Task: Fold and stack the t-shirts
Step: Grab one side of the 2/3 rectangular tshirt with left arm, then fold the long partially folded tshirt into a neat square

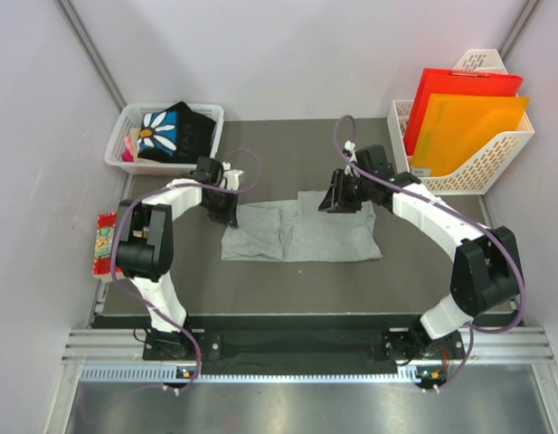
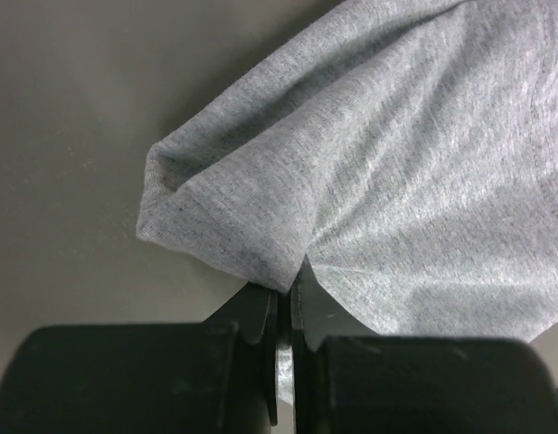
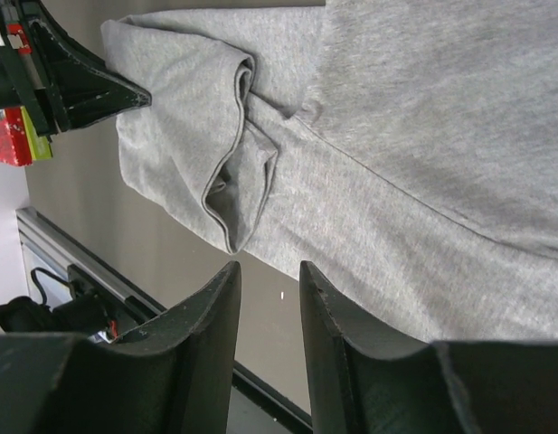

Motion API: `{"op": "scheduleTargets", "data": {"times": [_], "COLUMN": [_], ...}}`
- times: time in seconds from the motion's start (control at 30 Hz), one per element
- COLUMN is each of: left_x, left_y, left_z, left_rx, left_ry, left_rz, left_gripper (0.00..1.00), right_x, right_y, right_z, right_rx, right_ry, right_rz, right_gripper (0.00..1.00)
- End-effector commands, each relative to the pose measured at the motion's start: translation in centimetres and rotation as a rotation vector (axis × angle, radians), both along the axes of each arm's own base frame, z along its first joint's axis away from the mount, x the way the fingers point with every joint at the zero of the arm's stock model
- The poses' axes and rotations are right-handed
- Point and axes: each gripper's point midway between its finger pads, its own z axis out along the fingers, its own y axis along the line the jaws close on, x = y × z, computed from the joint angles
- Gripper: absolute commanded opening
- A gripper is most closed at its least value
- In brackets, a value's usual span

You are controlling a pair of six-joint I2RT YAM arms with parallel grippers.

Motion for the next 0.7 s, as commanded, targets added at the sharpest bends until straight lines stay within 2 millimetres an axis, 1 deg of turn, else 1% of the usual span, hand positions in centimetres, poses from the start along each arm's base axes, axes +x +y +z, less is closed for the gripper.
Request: {"op": "scheduleTargets", "data": {"times": [0.0, 0.03, 0.07, 0.1, 0.13, 0.17, 0.2, 0.27, 0.3, 0.37, 0.43, 0.5, 0.6, 0.63, 0.67], "left_x": [-1.0, -0.7, -0.6, -1.2, -1.2, -1.3, -1.9, -2.3, -2.5, -2.8, -2.7, -2.6, -1.8, -1.1, -1.2], "left_y": [3.1, 4.3, 6.3, 7.4, 9.1, 11.4, 12.4, 14.9, 15.3, 15.4, 14.4, 13.2, 11.2, 10.6, 9.4], "left_z": [2.8, 3.5, 4.3, 4.7, 5.1, 5.7, 5.9, 6.7, 6.9, 7.7, 8.6, 9.3, 10.7, 11.6, 11.9], "left_rx": [0.039, 0.067, 0.081, 0.099, 0.123, 0.153, 0.168, 0.204, 0.207, 0.215, 0.162, 0.126, 0.1, 0.093, 0.086], "left_ry": [0.011, -0.006, -0.018, -0.004, -0.017, -0.031, -0.021, -0.036, -0.037, -0.039, -0.041, -0.035, -0.048, -0.064, -0.055], "left_rz": [0.021, 0.02, 0.054, 0.061, 0.063, 0.1, 0.107, 0.129, 0.128, 0.122, 0.118, 0.105, 0.081, 0.086, 0.063], "left_gripper": [0.0, 0.0, 0.0, 0.0, 0.0, 0.0, 0.0, 0.0, 0.0, 0.0, 0.0, 0.0, 0.0, 0.0, 0.0], "right_x": [0.2, 0.0, 0.0, -0.1, -0.1, -0.1, -0.3, -0.4, -0.6, -0.6, -0.8, -1.1, -1.4, -1.4, -1.6], "right_y": [-0.9, -1.0, -1.1, -1.1, -1.1, -1.1, -1.1, -1.0, -1.0, -0.9, -1.0, -1.1, -1.4, -1.5, -1.6], "right_z": [2.2, 1.8, 2.0, 2.0, 2.1, 2.1, 2.1, 2.2, 2.0, 2.0, 1.9, 1.6, 1.4, 1.5, 1.4], "right_rx": [0.009, 0.005, 0.006, 0.007, 0.011, 0.013, 0.017, 0.026, 0.029, 0.035, 0.037, 0.036, 0.029, 0.029, 0.028], "right_ry": [-0.078, -0.07, -0.075, -0.078, -0.081, -0.082, -0.08, -0.082, -0.077, -0.081, -0.078, -0.073, -0.076, -0.08, -0.079], "right_rz": [-0.011, -0.012, -0.013, -0.013, -0.013, -0.014, -0.009, -0.009, -0.005, -0.002, -0.003, -0.001, -0.004, -0.005, -0.004], "right_gripper": [0.33, 0.33, 0.33, 0.33, 0.32, 0.32, 0.32, 0.32, 0.31, 0.31, 0.31, 0.31, 0.31, 0.31, 0.31]}}
